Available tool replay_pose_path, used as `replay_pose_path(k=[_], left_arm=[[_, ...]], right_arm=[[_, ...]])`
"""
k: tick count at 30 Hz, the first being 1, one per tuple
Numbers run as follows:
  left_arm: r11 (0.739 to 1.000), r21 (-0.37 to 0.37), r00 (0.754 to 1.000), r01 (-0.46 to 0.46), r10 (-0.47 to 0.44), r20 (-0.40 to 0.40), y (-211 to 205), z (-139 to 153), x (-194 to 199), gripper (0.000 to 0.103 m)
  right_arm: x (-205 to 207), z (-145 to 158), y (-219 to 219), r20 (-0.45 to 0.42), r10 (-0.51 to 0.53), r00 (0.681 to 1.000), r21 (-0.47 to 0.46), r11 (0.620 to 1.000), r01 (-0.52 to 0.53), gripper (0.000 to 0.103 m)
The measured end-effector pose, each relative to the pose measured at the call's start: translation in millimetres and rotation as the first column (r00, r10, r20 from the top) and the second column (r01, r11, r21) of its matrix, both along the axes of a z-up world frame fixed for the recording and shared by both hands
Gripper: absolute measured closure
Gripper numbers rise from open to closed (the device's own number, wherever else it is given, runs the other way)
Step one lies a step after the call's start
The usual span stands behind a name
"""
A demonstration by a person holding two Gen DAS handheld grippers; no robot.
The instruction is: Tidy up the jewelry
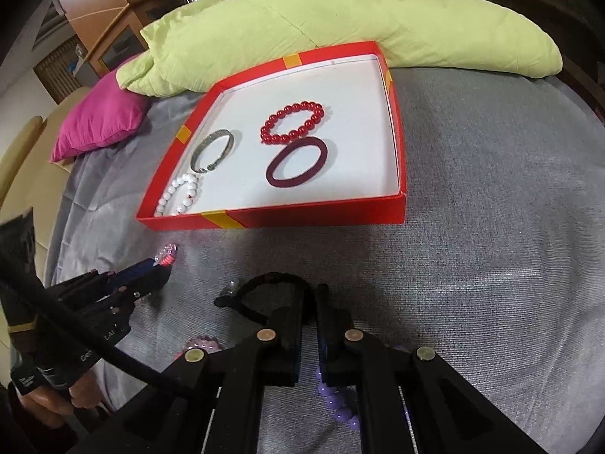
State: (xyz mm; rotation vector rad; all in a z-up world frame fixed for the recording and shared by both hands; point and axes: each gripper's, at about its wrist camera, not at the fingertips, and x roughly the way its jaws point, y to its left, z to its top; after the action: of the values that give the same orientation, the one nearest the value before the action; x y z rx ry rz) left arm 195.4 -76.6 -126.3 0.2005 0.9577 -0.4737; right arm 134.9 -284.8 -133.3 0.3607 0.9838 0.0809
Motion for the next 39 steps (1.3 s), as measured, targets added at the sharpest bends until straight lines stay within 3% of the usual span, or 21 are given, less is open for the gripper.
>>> replay_pose_path(k=[7, 12, 13, 14, 15, 16, 17, 20, 26, 29, 33, 39], left_arm=[[1.0, -0.017, 1.0, 0.009, -0.009, 0.013, 16.6, 7.0, -4.5, 0.087], [1.0, -0.019, 1.0, 0.004, -0.004, 0.019, 24.7, 12.2, -5.7, 0.087], [1.0, -0.013, 1.0, 0.001, 0.0, 0.018, 26.4, 12.5, -6.5, 0.087], [1.0, -0.006, 1.0, -0.006, 0.006, 0.015, 28.2, 12.3, -6.0, 0.087], [1.0, -0.003, 1.0, -0.01, 0.01, 0.015, 29.3, 12.7, -6.2, 0.087], [1.0, -0.002, 1.0, -0.014, 0.014, 0.017, 31.2, 13.5, -6.0, 0.087], [1.0, -0.002, 1.0, -0.016, 0.016, 0.019, 32.6, 14.0, -5.8, 0.087], [1.0, -0.002, 1.0, -0.021, 0.021, 0.022, 35.2, 15.0, -6.0, 0.087], [1.0, -0.001, 1.0, -0.016, 0.016, 0.022, 34.3, 15.0, -8.0, 0.087], [1.0, -0.008, 1.0, -0.01, 0.01, 0.018, 33.4, 15.8, -9.2, 0.087], [1.0, -0.017, 1.0, -0.008, 0.008, 0.024, 32.9, 18.3, -10.3, 0.087], [1.0, -0.023, 0.999, -0.016, 0.017, 0.028, 33.5, 20.1, -8.9, 0.087]], right_arm=[[-5.5, 13.0, -7.6, 0.039, -0.024, 0.999, 0.052, 0.998, 0.022, 0.096], [-2.4, 8.7, -13.6, -0.015, -0.038, 0.999, 0.1, 0.994, 0.039, 0.09], [-2.1, 7.7, -12.8, -0.02, -0.036, 0.999, 0.1, 0.994, 0.037, 0.085], [-1.6, 7.7, -10.8, -0.028, -0.032, 0.999, 0.088, 0.995, 0.035, 0.067], [-1.7, 7.4, -9.4, -0.032, -0.03, 0.999, 0.078, 0.996, 0.033, 0.042], [-2.3, 7.9, -7.5, -0.027, -0.026, 0.999, 0.072, 0.997, 0.028, 0.033], [-3.6, 10.9, -4.9, -0.003, -0.017, 1.0, 0.07, 0.997, 0.017, 0.03], [-3.8, 13.2, 0.6, 0.032, -0.008, 0.999, 0.043, 0.999, 0.007, 0.03], [8.1, -2.4, 18.7, -0.025, 0.023, 0.999, 0.018, 1.0, -0.022, 0.038], [8.7, -4.8, 27.8, -0.015, 0.039, 0.999, -0.042, 0.998, -0.04, 0.054], [9.1, -7.9, 27.6, -0.021, 0.049, 0.999, -0.09, 0.995, -0.051, 0.095], [3.8, -3.8, 15.1, -0.003, 0.034, 0.999, -0.091, 0.995, -0.035, 0.095]])
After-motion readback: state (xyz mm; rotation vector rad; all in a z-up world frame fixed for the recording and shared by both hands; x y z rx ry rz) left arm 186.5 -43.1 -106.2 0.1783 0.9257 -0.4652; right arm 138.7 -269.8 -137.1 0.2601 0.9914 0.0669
